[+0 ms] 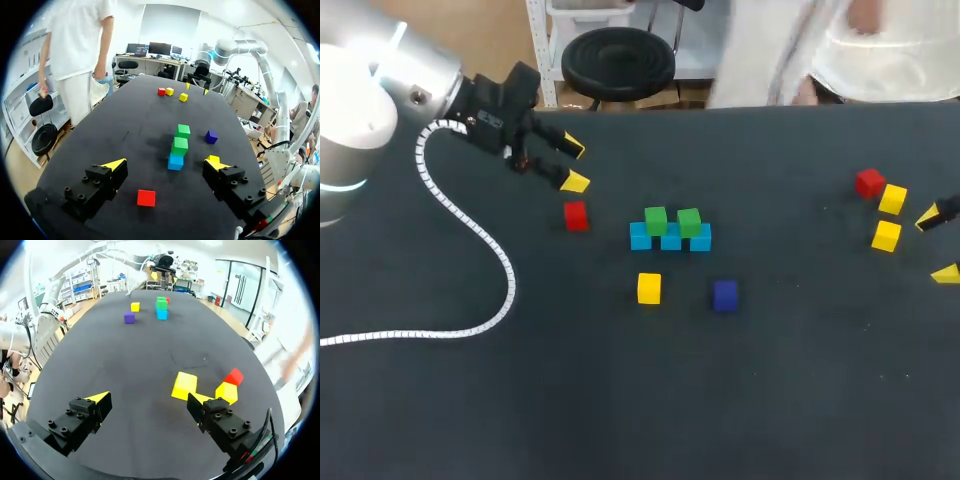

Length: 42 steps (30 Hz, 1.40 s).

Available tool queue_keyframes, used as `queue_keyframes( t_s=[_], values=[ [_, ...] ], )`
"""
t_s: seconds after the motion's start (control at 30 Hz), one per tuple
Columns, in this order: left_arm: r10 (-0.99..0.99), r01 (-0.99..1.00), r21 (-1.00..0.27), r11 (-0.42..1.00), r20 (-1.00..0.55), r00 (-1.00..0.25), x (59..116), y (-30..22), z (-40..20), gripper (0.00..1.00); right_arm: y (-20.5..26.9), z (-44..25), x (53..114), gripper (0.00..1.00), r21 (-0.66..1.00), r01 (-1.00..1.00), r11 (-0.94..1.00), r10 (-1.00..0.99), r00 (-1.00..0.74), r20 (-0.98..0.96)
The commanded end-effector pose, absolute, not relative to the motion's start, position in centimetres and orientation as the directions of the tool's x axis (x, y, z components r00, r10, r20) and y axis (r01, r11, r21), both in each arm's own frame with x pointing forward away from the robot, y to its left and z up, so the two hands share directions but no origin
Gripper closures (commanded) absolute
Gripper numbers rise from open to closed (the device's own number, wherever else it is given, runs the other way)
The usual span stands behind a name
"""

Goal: Place the blue cubes, place green cubes on the blue cubes, place the yellow cubes on the green cubes, then place the red cubes on the yellow cubes, and place purple cube on the red cubes.

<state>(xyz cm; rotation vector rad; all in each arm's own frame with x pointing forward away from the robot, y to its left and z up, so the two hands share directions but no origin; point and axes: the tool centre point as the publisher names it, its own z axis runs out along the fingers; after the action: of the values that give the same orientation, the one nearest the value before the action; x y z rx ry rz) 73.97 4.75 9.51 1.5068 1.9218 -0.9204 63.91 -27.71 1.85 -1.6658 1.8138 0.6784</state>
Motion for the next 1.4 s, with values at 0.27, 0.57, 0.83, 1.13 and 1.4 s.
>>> queue_keyframes(
  t_s=[0.27, 0.57, 0.83, 1.13, 1.4],
  values=[
    [0.615, 0.970, -0.194, 0.146, -0.750, -0.242, 74.1, 4.8, 9.5, 0.00, -27.1, 2.4, 67.5, 0.00, -0.028, -0.998, 0.050, -0.611, -0.008, -0.791],
    [0.615, 0.970, -0.194, 0.146, -0.750, -0.242, 74.1, 4.8, 9.5, 0.00, -24.3, 3.1, 68.2, 0.00, 0.003, -0.996, 0.093, -0.572, -0.055, -0.819],
    [0.615, 0.970, -0.194, 0.146, -0.750, -0.242, 74.1, 4.8, 9.5, 0.00, -23.4, 3.5, 65.9, 0.00, 0.037, -0.981, 0.192, -0.660, -0.157, -0.735],
    [0.615, 0.970, -0.194, 0.146, -0.750, -0.242, 74.1, 4.8, 9.5, 0.00, -23.8, 3.3, 63.7, 0.00, 0.014, -0.962, 0.271, -0.683, -0.202, -0.702],
    [0.615, 0.970, -0.194, 0.146, -0.750, -0.242, 74.1, 4.8, 9.5, 0.00, -24.3, 2.2, 64.1, 0.00, 0.022, -0.967, 0.255, -0.668, -0.193, -0.719]
  ],
)
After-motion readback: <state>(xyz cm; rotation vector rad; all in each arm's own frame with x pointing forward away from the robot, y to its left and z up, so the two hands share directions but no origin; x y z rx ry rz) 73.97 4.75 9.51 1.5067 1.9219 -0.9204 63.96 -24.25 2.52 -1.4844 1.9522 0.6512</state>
